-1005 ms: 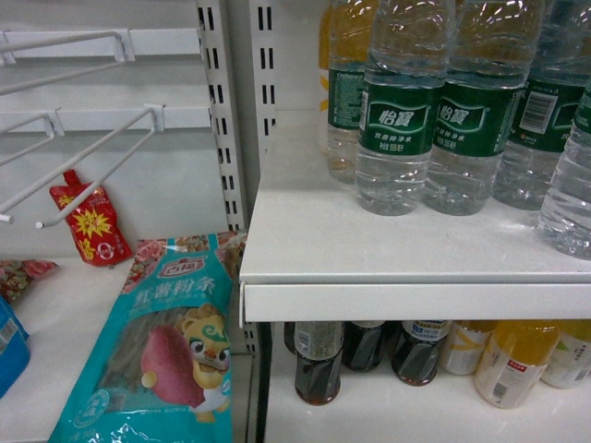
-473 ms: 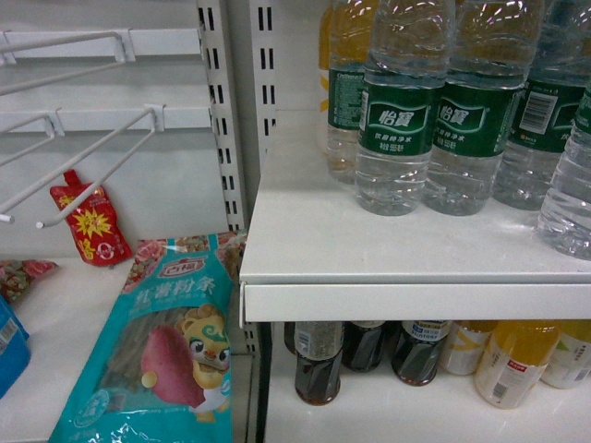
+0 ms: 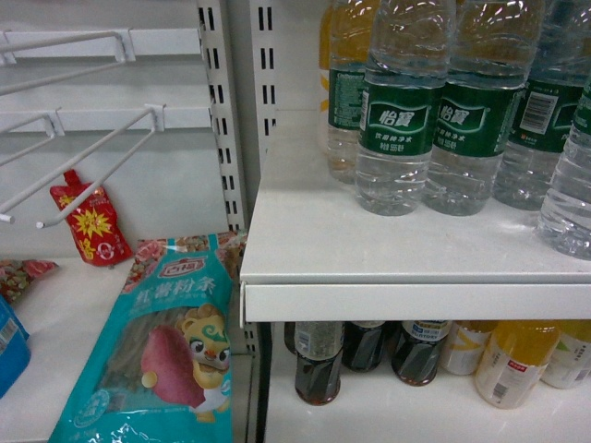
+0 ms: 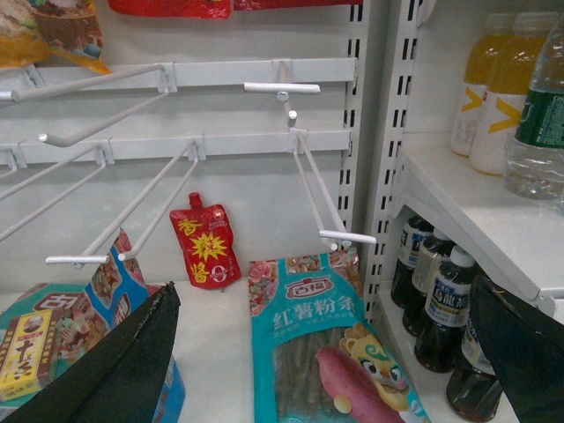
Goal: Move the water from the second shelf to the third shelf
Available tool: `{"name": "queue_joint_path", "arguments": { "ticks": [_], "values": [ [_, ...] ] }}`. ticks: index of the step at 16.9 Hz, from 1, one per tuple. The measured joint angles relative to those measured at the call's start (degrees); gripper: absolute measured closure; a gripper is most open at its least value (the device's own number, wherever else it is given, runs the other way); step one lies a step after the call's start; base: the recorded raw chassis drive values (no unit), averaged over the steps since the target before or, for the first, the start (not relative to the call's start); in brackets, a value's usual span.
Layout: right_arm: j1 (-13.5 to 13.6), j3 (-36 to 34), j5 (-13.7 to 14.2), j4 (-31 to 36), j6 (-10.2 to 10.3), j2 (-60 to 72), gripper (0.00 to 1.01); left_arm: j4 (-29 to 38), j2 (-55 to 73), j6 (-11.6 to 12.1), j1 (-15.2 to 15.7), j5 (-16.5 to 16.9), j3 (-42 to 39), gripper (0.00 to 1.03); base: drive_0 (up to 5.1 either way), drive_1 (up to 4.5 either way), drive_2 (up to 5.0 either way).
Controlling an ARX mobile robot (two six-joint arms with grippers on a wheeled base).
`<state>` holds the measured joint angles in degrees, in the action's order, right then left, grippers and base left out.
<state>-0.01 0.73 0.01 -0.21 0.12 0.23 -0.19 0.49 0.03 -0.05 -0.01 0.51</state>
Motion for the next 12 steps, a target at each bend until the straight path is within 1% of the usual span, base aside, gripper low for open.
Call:
{"name": "queue_joint_path", "arguments": {
  "ticks": [12],
  "values": [
    [0.00, 0.00, 0.00, -0.04, 0.02, 0.02, 0.03, -0.04, 0.00, 0.00, 0.00, 0.02, 0.00, 0.05, 0.0, 0.00, 0.0]
  ]
}}
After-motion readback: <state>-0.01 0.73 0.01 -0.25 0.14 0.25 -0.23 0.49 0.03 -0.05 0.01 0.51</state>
